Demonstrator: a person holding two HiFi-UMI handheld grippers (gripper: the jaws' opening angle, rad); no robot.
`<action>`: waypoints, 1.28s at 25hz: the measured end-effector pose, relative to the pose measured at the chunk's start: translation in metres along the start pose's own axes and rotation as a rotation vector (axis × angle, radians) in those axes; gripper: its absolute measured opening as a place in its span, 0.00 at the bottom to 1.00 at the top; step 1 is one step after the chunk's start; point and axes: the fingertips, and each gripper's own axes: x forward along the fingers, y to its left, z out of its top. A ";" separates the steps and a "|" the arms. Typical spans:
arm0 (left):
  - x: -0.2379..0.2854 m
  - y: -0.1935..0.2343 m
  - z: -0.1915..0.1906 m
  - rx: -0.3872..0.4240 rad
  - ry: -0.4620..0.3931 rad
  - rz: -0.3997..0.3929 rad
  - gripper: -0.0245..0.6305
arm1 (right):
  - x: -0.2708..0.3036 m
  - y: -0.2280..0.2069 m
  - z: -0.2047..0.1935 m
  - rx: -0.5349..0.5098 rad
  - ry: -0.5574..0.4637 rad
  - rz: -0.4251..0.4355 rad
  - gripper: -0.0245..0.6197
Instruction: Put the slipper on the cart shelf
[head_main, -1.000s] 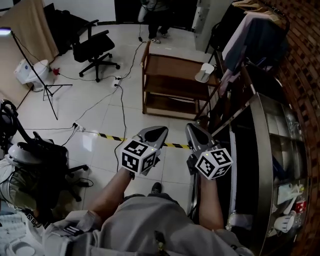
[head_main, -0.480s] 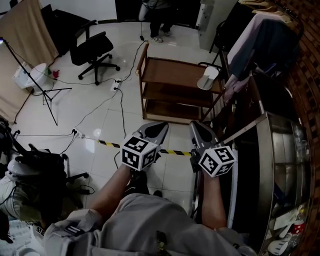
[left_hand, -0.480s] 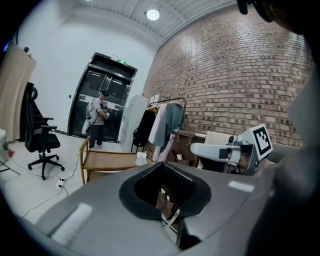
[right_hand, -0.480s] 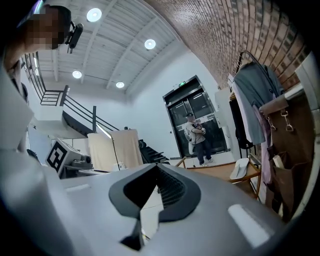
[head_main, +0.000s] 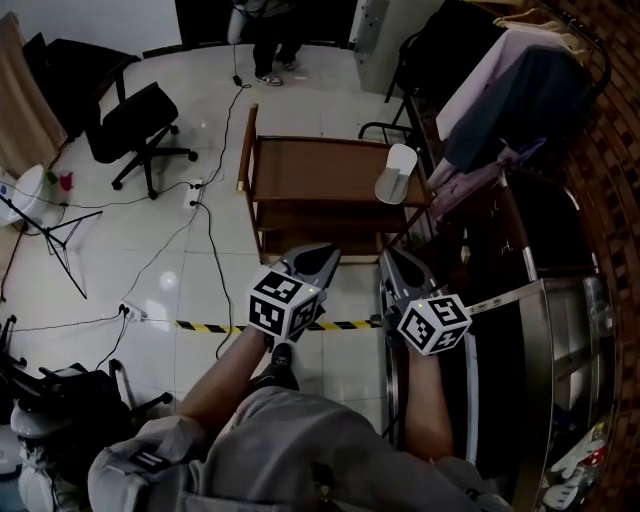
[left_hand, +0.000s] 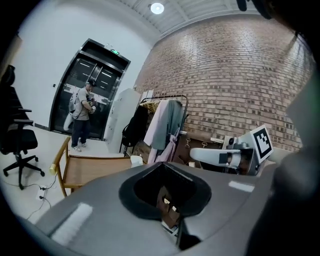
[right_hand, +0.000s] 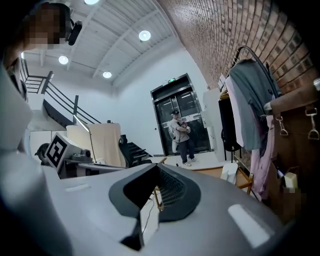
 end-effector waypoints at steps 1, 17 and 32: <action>0.009 0.011 0.003 0.000 0.008 -0.016 0.05 | 0.012 -0.005 0.001 0.003 0.005 -0.018 0.04; 0.138 0.129 0.019 -0.027 0.090 -0.081 0.05 | 0.133 -0.125 -0.012 0.053 0.090 -0.199 0.04; 0.281 0.162 0.024 -0.011 0.170 -0.051 0.05 | 0.208 -0.293 -0.033 0.081 0.152 -0.273 0.04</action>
